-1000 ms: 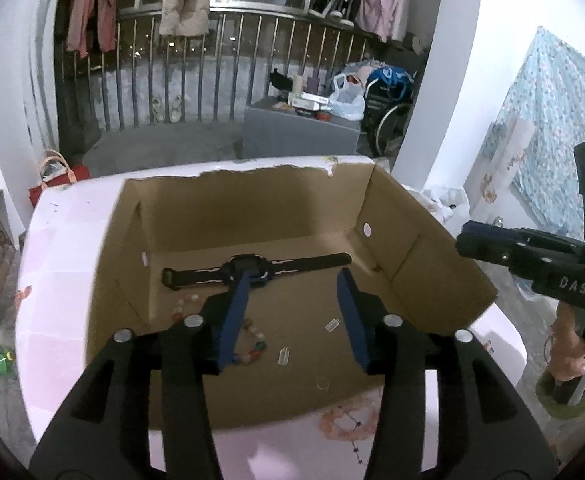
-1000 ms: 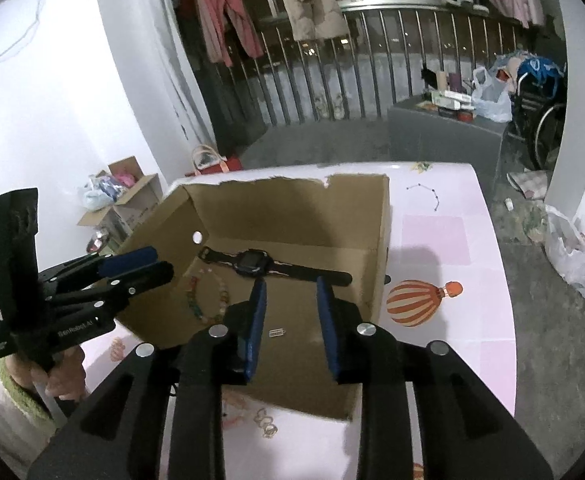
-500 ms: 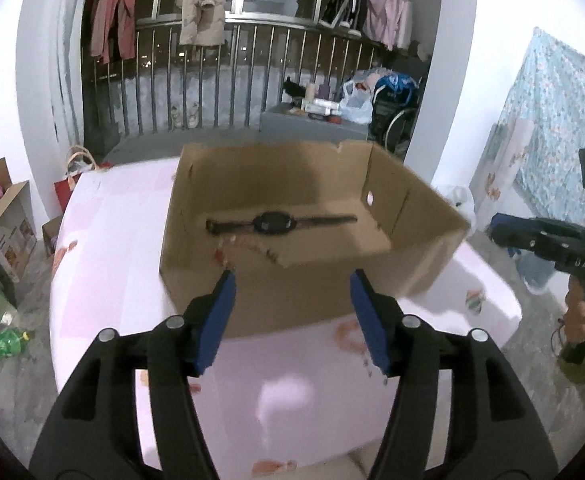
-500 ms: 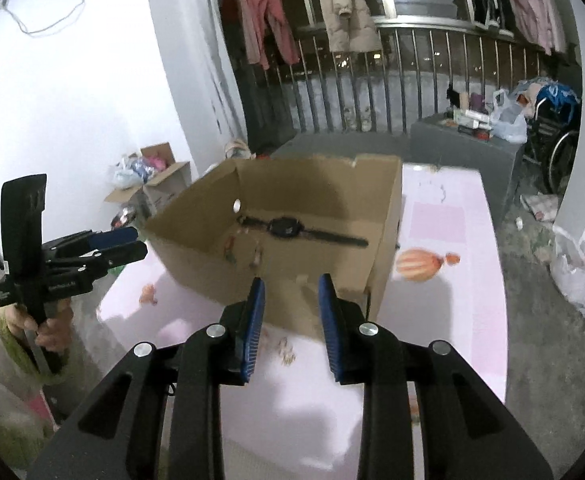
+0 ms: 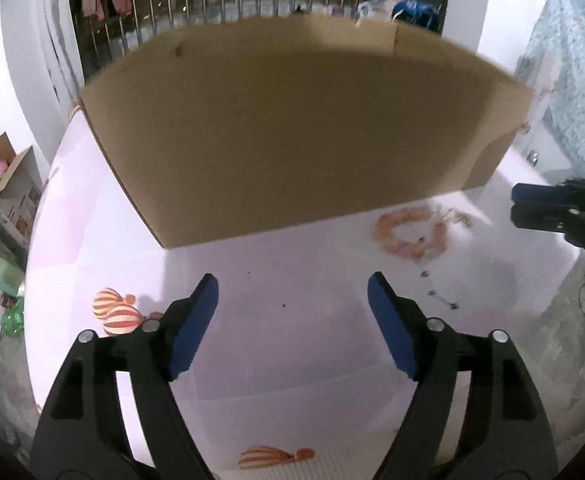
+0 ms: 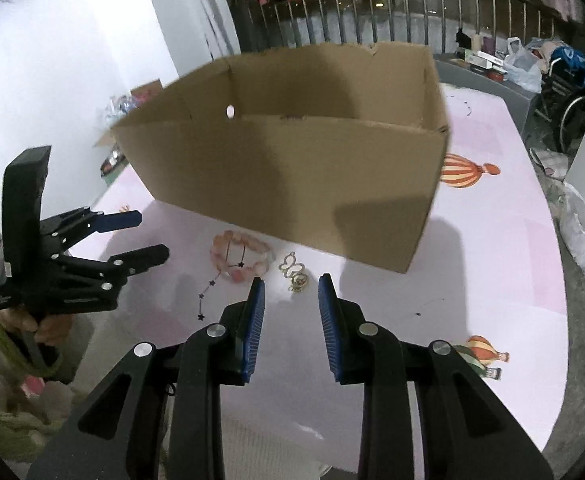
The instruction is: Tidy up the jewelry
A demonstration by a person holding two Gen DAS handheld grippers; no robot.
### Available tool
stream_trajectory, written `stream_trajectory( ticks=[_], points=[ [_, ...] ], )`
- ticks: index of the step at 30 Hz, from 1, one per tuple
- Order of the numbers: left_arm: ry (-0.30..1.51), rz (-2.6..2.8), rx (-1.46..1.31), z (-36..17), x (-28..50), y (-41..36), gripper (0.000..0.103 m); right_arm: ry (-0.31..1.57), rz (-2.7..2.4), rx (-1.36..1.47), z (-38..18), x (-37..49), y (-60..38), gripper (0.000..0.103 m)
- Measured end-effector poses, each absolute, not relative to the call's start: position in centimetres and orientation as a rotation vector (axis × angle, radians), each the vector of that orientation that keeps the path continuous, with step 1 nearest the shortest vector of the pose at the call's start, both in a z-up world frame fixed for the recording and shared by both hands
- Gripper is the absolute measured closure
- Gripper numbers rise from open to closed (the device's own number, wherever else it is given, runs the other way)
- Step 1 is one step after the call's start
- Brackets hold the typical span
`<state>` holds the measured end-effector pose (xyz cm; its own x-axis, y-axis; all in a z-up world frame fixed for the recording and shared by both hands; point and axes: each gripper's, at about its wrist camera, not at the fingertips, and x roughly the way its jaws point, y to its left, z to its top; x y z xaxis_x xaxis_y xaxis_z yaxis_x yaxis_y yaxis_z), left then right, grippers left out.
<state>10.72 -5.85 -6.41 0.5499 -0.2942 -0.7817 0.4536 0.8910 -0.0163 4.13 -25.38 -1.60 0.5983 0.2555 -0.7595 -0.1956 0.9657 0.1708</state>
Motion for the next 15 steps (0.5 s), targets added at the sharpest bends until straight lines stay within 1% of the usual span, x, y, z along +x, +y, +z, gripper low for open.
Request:
stream_trajectory(
  ticks=[1,3,5,8,12,13,15],
  points=[
    [0.899,-0.433,0.198,-6.7,11.0,-5.9,0.028,0.894,0.262,0.064,-1.7,4.2,-25.2,0.076],
    [0.914,-0.421,0.196,-7.0,11.3,-5.9,0.020,0.899,0.254,0.040,-2.1,4.7,-24.7,0.076],
    [0.916,-0.412,0.193,-7.1,11.6,-5.9,0.019,0.901,0.246,0.019,-2.4,5.1,-24.3,0.077],
    [0.922,-0.404,0.202,-7.2,11.7,-6.0,0.013,0.906,0.242,-0.006,-2.8,5.5,-23.8,0.077],
    [0.930,-0.398,0.195,-7.2,11.7,-5.9,0.008,0.927,0.230,-0.052,-3.6,5.9,-23.0,0.079],
    [0.930,-0.396,0.194,-7.2,11.7,-5.9,0.008,0.932,0.225,-0.062,-3.8,6.0,-22.9,0.083],
    [0.930,-0.395,0.193,-7.1,11.6,-5.8,0.008,0.942,0.213,-0.083,-4.2,6.3,-22.6,0.085]
  ],
)
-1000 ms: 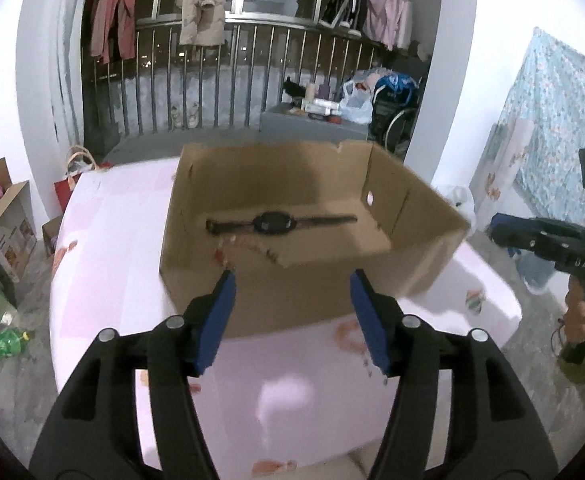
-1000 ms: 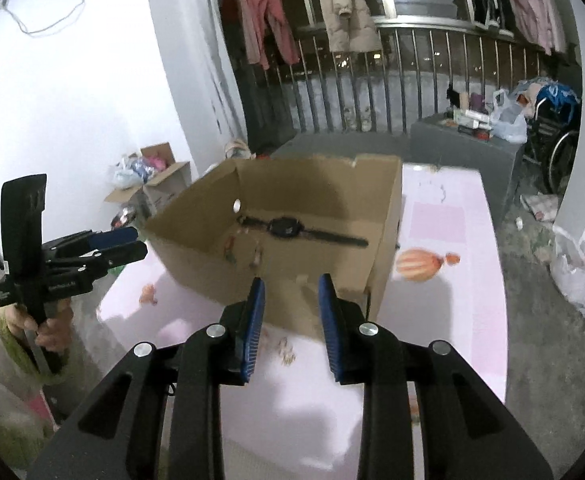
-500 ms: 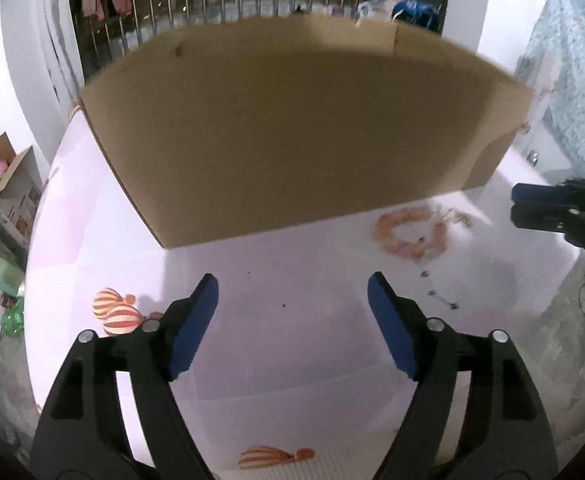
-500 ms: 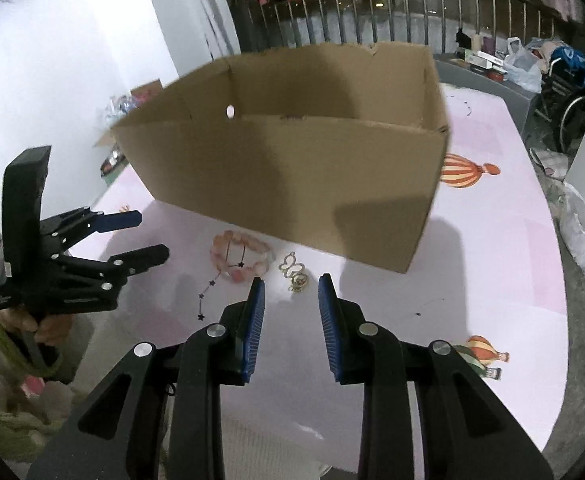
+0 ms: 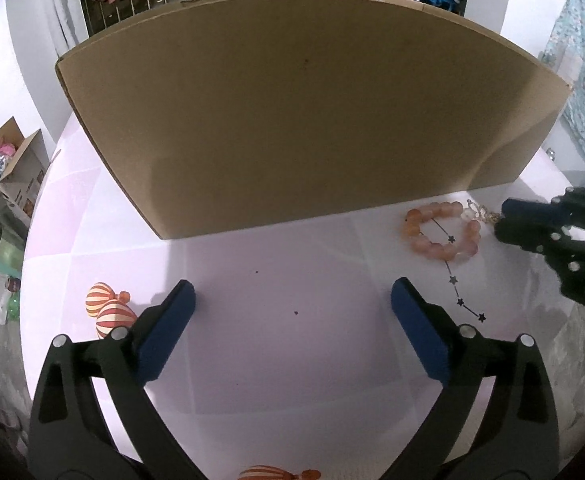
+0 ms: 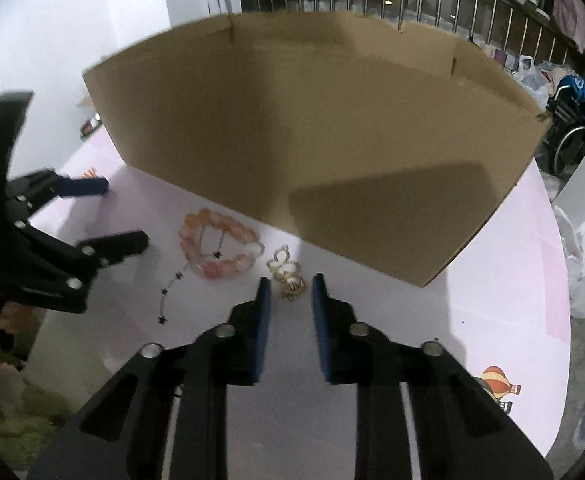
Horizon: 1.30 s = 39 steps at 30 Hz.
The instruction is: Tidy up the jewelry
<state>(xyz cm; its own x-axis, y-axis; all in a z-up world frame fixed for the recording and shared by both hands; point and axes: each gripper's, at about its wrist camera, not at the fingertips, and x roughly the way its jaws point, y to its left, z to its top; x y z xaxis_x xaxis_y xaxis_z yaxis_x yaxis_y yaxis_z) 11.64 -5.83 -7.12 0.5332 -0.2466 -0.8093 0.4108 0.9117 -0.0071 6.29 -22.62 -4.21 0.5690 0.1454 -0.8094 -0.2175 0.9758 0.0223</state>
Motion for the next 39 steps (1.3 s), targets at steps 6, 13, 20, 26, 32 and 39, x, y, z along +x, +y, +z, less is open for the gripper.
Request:
stream_trajectory(
  ticks=[6,13,20,26,32,39],
  points=[
    [0.936,-0.386,0.191,-7.2,12.1,-6.0,0.008,0.948,0.213,-0.071,-4.2,6.6,-22.7,0.090],
    [0.941,-0.380,0.192,-7.6,11.9,-6.1,0.008,0.972,0.228,-0.010,-4.0,6.6,-23.5,0.099],
    [0.948,-0.388,0.196,-7.3,11.8,-6.0,0.008,0.982,0.217,0.040,-3.9,5.6,-24.7,0.100],
    [0.952,-0.392,0.198,-7.4,11.6,-5.7,0.008,0.972,0.215,0.080,-3.2,5.0,-25.6,0.100],
    [0.932,-0.388,0.199,-7.2,11.5,-6.1,0.007,0.946,0.217,0.108,-2.6,5.1,-26.0,0.097],
    [0.854,-0.458,0.218,-5.5,10.0,-7.2,0.007,0.924,0.204,0.148,-2.5,5.1,-26.4,0.093]
  ],
)
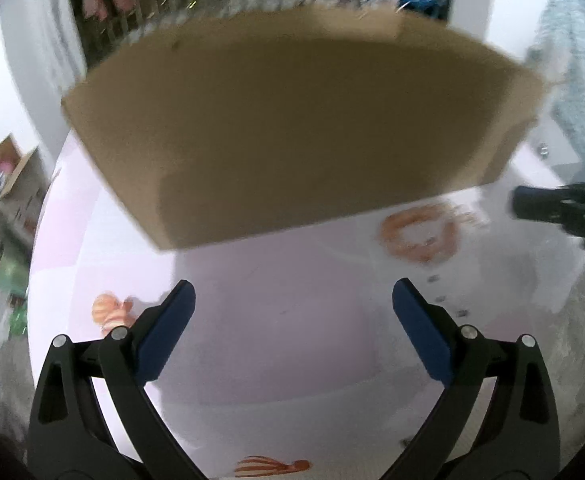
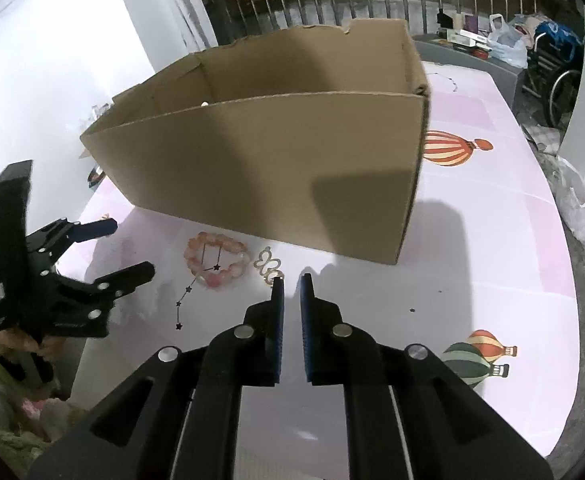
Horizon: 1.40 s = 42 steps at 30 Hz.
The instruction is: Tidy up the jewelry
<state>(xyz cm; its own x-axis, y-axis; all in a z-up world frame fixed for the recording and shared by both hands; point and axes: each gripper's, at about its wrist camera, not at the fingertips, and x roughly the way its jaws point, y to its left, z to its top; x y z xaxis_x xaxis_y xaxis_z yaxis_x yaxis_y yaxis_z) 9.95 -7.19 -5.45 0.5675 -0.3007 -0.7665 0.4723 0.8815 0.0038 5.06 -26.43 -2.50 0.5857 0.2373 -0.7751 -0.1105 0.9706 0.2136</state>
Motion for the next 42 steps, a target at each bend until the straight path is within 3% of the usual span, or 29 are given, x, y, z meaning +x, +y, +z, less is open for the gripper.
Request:
stream_trajectory(
  ticks=[5,9,14,25,26,28,30,38,42],
  points=[
    [0.753,-0.625,0.235,-3.5,8.2,-9.8,0.014,0.924,0.199,0.167,-2.7,5.0,-27.1,0.092],
    [0.755,-0.722,0.311,-3.9,7.8,-12.9,0.046,0.923,0.202,0.185,-2.9,5.1,-27.5,0.092],
    [0.790,-0.743,0.400,-5.8,7.3,-14.9,0.068,0.920,0.223,0.187,-2.9,5.1,-27.3,0.092],
    [0.835,-0.637,0.325,-6.0,10.0,-11.5,0.076,0.939,0.290,0.048,-3.4,6.2,-25.1,0.092],
    [0.841,-0.619,0.311,-6.0,10.3,-10.8,0.076,0.941,0.292,0.032,-3.5,6.4,-24.9,0.091],
    [0.847,-0.595,0.292,-6.3,10.6,-9.5,0.076,0.941,0.289,0.000,-3.5,6.8,-24.4,0.078],
    [0.851,-0.576,0.279,-6.3,10.9,-8.5,0.076,0.936,0.288,-0.025,-3.5,6.9,-24.1,0.077],
    [0.846,-0.554,0.273,-6.7,10.5,-8.2,0.076,0.951,0.289,-0.106,-4.4,7.4,-23.3,0.078],
    [0.840,-0.553,0.277,-6.7,10.5,-9.2,0.076,0.953,0.294,-0.105,-4.3,7.4,-23.6,0.088]
  ],
)
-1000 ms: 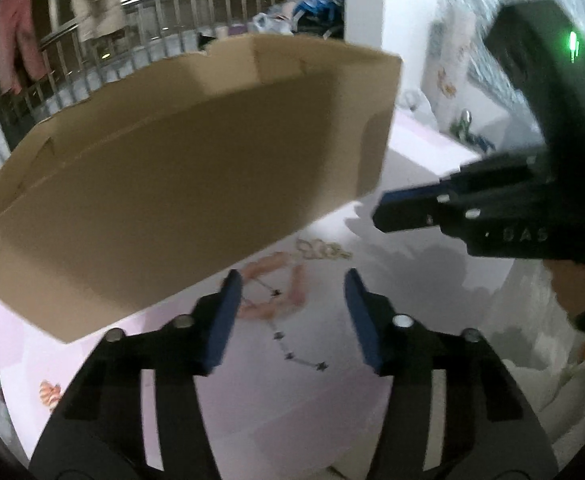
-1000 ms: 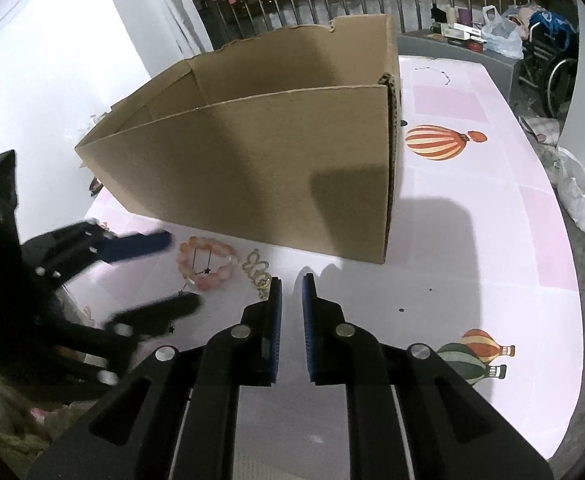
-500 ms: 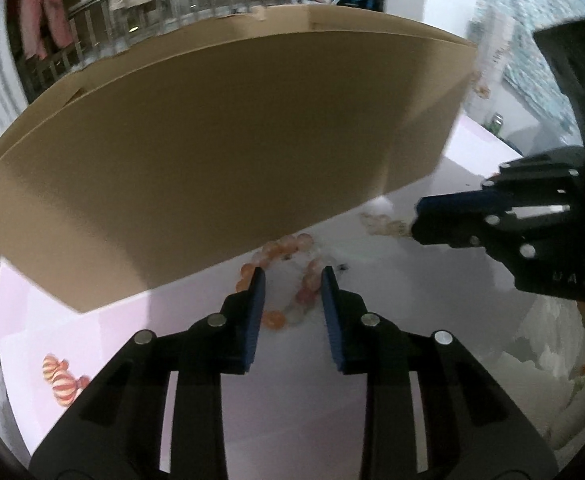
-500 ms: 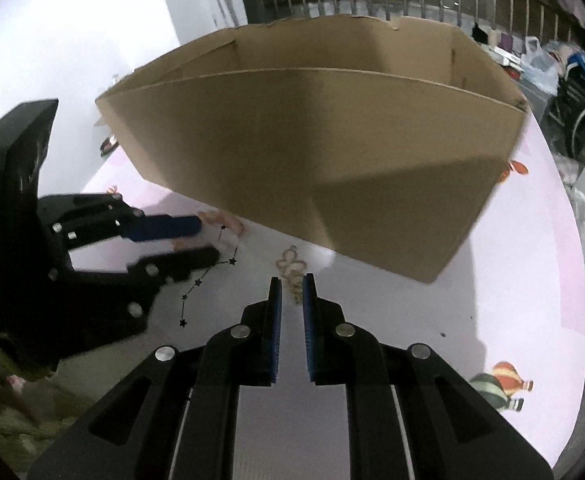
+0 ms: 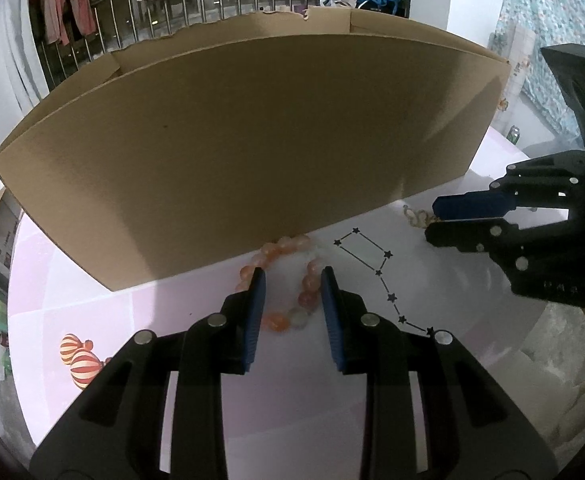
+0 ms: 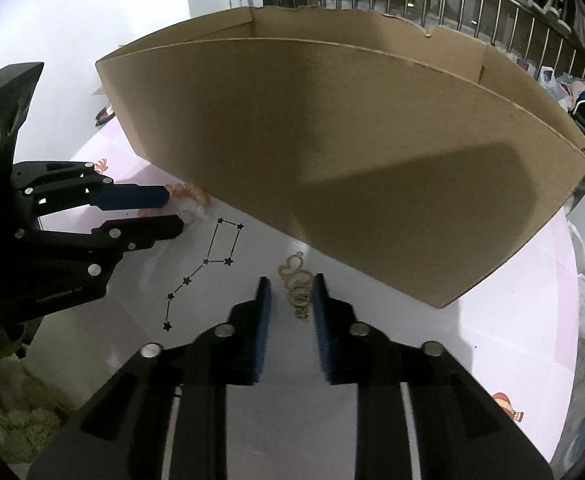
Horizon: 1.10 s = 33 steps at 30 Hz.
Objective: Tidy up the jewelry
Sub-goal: 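Close the left tool on the pink bead bracelet while the right tool closes on the gold ring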
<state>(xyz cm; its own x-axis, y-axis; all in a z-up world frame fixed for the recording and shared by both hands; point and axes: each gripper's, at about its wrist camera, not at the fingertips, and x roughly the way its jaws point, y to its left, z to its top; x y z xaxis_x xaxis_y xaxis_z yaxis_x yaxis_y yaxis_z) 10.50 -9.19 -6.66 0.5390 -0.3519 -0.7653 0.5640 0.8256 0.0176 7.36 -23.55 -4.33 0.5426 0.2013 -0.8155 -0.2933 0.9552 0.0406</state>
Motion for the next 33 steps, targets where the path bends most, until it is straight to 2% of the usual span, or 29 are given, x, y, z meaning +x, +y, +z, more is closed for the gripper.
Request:
stream_trajectory(
  ticks=[1,18,25,33],
  points=[
    [0.837,-0.553,0.276,-6.4,10.1,-9.8,0.076,0.955,0.295,-0.100,-4.3,7.4,-23.7,0.090],
    [0.770,-0.612,0.242,-4.8,8.0,-9.1,0.076,0.906,0.294,0.062,-2.1,6.2,-26.2,0.091],
    [0.768,-0.691,0.254,-4.9,7.3,-10.9,0.075,0.861,0.320,0.260,-0.9,5.7,-29.0,0.091],
    [0.746,-0.808,0.310,-5.2,6.7,-14.4,0.075,0.861,0.286,0.289,-1.7,5.1,-30.2,0.091]
  ],
)
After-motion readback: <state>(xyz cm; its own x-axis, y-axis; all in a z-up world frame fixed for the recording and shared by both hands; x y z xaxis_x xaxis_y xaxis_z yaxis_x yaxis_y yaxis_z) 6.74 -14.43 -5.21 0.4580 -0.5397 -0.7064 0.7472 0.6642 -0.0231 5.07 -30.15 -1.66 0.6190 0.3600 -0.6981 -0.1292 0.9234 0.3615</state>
